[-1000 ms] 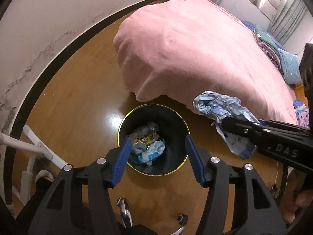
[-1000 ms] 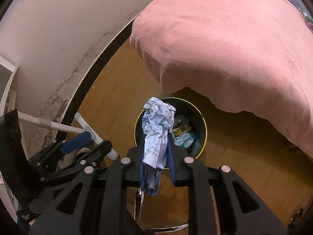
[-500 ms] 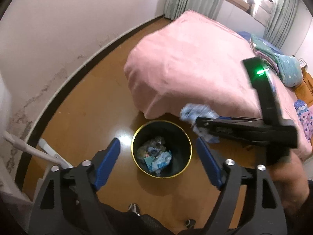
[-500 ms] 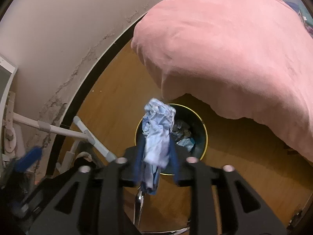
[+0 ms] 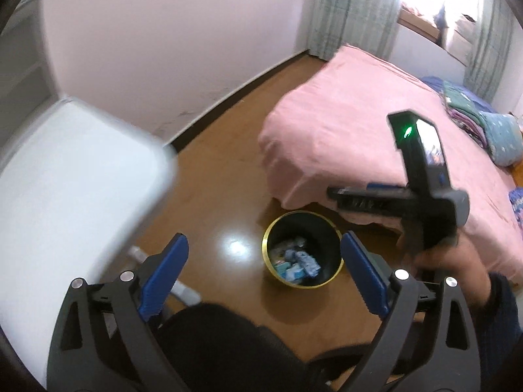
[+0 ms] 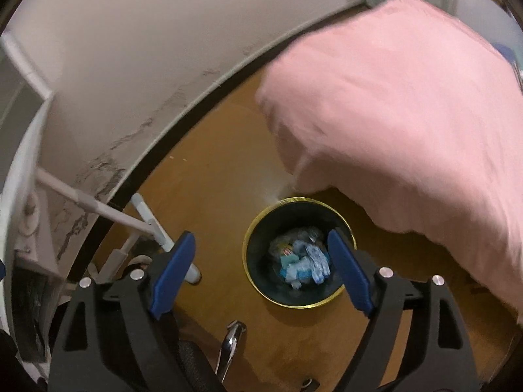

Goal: Collect trash
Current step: 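Grasp the white rubber ring with the right tool while the left grasps the green box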

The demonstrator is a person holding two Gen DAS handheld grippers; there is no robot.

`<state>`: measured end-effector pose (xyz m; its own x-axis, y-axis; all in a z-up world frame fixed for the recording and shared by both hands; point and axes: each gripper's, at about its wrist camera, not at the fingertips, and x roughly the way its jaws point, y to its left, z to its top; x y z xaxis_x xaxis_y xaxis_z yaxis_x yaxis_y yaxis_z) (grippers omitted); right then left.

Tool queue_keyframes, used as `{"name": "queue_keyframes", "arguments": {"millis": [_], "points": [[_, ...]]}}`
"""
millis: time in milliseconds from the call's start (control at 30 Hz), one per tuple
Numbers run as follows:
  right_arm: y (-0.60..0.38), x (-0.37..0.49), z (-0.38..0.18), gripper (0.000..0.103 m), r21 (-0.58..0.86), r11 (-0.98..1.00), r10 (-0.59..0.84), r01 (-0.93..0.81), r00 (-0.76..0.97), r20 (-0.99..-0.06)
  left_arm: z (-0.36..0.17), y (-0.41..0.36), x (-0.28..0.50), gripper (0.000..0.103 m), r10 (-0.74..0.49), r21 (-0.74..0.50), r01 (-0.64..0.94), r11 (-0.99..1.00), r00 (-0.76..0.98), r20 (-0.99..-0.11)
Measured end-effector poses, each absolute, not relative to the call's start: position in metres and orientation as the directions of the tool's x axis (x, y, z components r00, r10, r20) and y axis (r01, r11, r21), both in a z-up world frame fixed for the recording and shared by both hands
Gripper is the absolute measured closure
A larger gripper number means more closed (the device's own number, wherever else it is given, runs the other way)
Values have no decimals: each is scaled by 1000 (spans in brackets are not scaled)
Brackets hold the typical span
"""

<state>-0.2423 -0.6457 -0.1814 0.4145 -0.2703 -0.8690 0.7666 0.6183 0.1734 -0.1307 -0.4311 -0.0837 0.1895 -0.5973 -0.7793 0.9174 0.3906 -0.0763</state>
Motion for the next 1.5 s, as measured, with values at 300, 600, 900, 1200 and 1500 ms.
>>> {"name": "queue_keyframes", "arguments": {"millis": [300, 600, 900, 1200, 1500], "points": [[-502, -131, -67, 13, 158, 901, -171, 405, 663, -729, -29, -267, -59, 10, -528, -10, 786, 619, 406, -746], [-307, 6, -51, 10, 153, 983, 181, -98, 603, -777, -22, -59, 36, 10, -264, 16, 403, 915, 629, -731], [-250, 85, -94, 10, 24, 985, 107, -169, 505, -857, -47, 17, 57, 10, -233, -60, 285, 957, 622, -747], [-251, 86, -100, 44, 10, 985, 102, -173, 535, -839, -52, -35, 76, 10, -257, 16, 400, 917, 619, -743], [-266, 76, -98, 44, 75, 982, 157, -173, 527, -835, -71, -67, 142, 10, -133, 266, 497, 826, 631, -765]]}}
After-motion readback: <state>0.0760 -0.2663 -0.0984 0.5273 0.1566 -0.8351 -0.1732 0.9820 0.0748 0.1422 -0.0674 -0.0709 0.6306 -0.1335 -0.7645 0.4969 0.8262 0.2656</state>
